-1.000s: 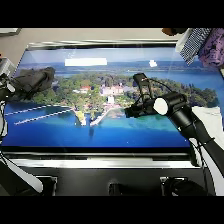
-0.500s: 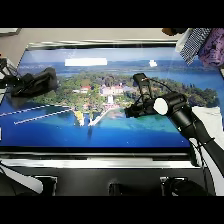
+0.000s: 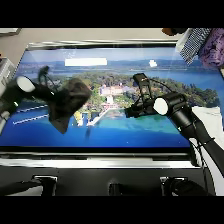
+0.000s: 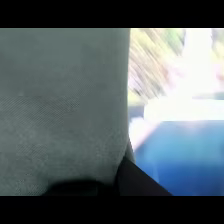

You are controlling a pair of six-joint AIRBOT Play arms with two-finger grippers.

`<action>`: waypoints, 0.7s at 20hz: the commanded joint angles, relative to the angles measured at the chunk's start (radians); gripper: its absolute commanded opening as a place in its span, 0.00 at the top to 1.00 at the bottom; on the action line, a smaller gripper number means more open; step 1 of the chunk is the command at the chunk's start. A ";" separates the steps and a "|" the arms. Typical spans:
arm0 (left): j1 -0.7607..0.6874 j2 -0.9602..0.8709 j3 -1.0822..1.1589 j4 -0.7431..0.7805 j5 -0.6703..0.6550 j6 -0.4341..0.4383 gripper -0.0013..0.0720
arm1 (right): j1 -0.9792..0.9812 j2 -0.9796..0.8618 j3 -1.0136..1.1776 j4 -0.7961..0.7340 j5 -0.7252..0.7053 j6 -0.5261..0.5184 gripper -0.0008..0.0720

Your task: Fold the clothes and pants, and hang the long-sleeved shirts on hangers.

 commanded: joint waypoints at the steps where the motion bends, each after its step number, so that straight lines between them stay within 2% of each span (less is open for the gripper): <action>1: -0.225 0.128 -0.262 -0.004 0.103 -0.135 0.96 | 0.001 -0.001 0.000 0.000 0.000 0.000 0.94; 6: -0.463 0.151 -0.400 -0.003 0.179 -0.222 0.96 | 0.001 -0.001 0.001 0.000 0.000 0.000 0.94; 9: -0.517 0.159 -0.404 -0.016 0.237 -0.295 0.95 | 0.001 -0.001 0.001 0.000 0.000 0.000 0.94; 10: -0.508 0.177 -0.396 -0.035 0.224 -0.294 0.78 | 0.001 -0.001 0.001 0.000 0.000 0.000 0.94; 11: -0.493 0.211 -0.385 -0.047 0.203 -0.294 0.49 | 0.001 -0.001 0.001 0.000 0.000 0.000 0.94; 12: -0.474 0.257 -0.375 -0.047 0.185 -0.294 0.29 | 0.001 -0.001 0.001 0.000 0.000 0.000 0.94; 13: -0.448 0.311 -0.366 -0.047 0.165 -0.294 0.12 | 0.001 -0.001 0.001 0.000 0.000 0.000 0.94; 14: -0.411 0.378 -0.360 -0.047 0.140 -0.294 0.08 | 0.001 -0.001 0.001 0.000 0.000 0.000 0.94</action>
